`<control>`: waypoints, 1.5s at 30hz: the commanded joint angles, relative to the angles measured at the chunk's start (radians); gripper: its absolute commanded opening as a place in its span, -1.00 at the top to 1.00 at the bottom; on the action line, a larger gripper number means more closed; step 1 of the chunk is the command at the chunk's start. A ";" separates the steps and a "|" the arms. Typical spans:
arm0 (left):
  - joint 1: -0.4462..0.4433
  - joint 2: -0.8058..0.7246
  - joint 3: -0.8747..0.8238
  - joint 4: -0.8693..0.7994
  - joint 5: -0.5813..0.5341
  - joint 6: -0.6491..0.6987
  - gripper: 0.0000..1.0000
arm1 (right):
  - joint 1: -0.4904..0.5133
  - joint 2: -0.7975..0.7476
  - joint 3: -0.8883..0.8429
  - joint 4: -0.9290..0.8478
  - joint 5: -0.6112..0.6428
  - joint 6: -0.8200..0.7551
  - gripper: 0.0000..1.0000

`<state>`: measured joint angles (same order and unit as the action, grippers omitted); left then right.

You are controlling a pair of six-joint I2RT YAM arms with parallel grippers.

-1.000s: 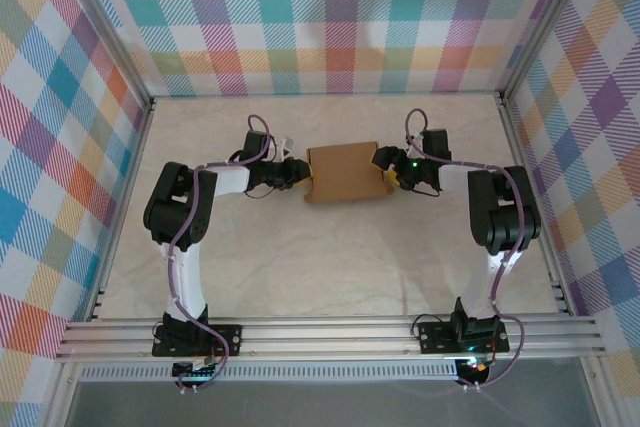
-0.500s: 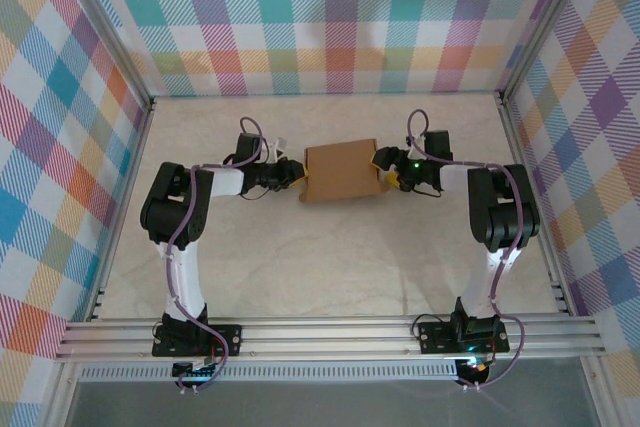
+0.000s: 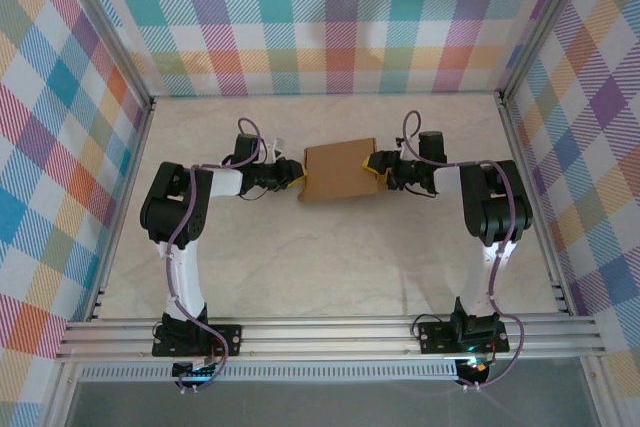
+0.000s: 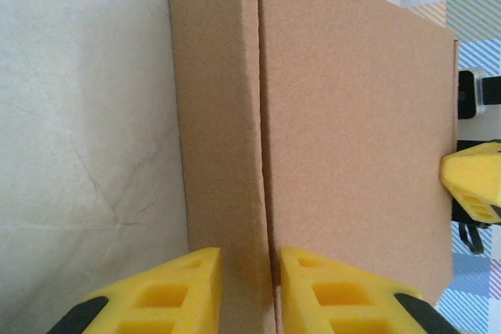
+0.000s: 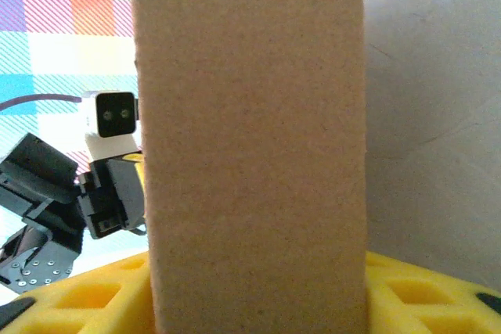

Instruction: Fold the paper box

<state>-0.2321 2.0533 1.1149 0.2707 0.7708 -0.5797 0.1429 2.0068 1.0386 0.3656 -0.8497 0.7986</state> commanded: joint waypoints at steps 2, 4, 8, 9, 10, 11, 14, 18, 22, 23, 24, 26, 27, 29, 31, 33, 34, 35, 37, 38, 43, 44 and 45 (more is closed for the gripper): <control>0.016 0.024 -0.042 -0.075 -0.071 0.021 0.38 | 0.001 -0.023 -0.021 0.067 -0.043 0.046 0.02; 0.015 0.007 -0.047 -0.068 -0.083 0.032 0.28 | 0.000 -0.031 -0.027 0.075 -0.041 0.057 0.05; 0.016 -0.052 -0.072 -0.025 -0.117 0.047 -0.06 | -0.002 -0.046 -0.034 0.093 -0.043 0.085 0.14; 0.016 -0.070 -0.079 -0.014 -0.129 0.053 -0.16 | -0.002 -0.050 -0.036 0.101 -0.043 0.094 0.14; 0.016 -0.087 -0.090 0.004 -0.142 0.060 -0.23 | -0.003 -0.052 -0.038 0.106 -0.043 0.101 0.15; 0.016 -0.112 -0.111 0.038 -0.163 0.064 -0.29 | -0.005 -0.056 -0.038 0.108 -0.042 0.108 0.15; 0.005 -0.202 -0.182 0.125 -0.257 0.121 -0.46 | -0.012 -0.070 -0.038 0.118 -0.048 0.127 0.16; -0.081 -0.363 -0.267 0.148 -0.469 0.371 -0.60 | -0.023 -0.097 -0.043 0.110 -0.054 0.140 0.15; -0.216 -0.472 -0.325 0.157 -0.661 0.694 -0.70 | -0.039 -0.135 -0.055 0.108 -0.056 0.155 0.14; -0.252 -0.494 -0.345 0.174 -0.700 0.778 -0.77 | -0.043 -0.144 -0.059 0.104 -0.057 0.158 0.14; -0.290 -0.515 -0.372 0.211 -0.739 0.857 -0.82 | -0.048 -0.153 -0.062 0.102 -0.059 0.163 0.14; -0.356 -0.540 -0.425 0.307 -0.822 1.009 -0.84 | -0.052 -0.168 -0.067 0.101 -0.064 0.172 0.14; -0.388 -0.544 -0.439 0.338 -0.869 1.069 -0.85 | -0.055 -0.174 -0.071 0.102 -0.067 0.181 0.14; -0.441 -0.532 -0.446 0.374 -0.956 1.191 -0.90 | -0.055 -0.185 -0.077 0.109 -0.077 0.196 0.14; -0.491 -0.495 -0.462 0.470 -1.057 1.315 -0.93 | -0.055 -0.197 -0.085 0.121 -0.085 0.210 0.15; -0.533 -0.431 -0.471 0.580 -1.149 1.449 -0.94 | -0.057 -0.212 -0.093 0.127 -0.090 0.218 0.14; -0.545 -0.402 -0.471 0.623 -1.179 1.495 -0.94 | -0.056 -0.219 -0.096 0.122 -0.089 0.219 0.15; -0.555 -0.373 -0.471 0.670 -1.213 1.544 -0.94 | -0.057 -0.226 -0.098 0.118 -0.091 0.220 0.15; -0.567 -0.317 -0.465 0.746 -1.272 1.612 -0.93 | -0.057 -0.236 -0.101 0.113 -0.097 0.221 0.16; -0.570 -0.297 -0.460 0.772 -1.296 1.635 -0.90 | -0.057 -0.240 -0.104 0.110 -0.099 0.223 0.15; -0.570 -0.247 -0.450 0.863 -1.353 1.696 -0.69 | -0.058 -0.255 -0.126 0.122 -0.112 0.244 0.16; -0.569 -0.236 -0.448 0.876 -1.354 1.709 -0.66 | -0.057 -0.258 -0.132 0.127 -0.114 0.250 0.17; -0.570 -0.229 -0.445 0.880 -1.356 1.716 -0.62 | -0.056 -0.259 -0.138 0.137 -0.116 0.255 0.17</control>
<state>-0.7952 1.8069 0.6586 1.0222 -0.5220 1.0489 0.0910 1.7756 0.9207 0.4599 -0.9283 1.0325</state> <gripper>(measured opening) 0.822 0.432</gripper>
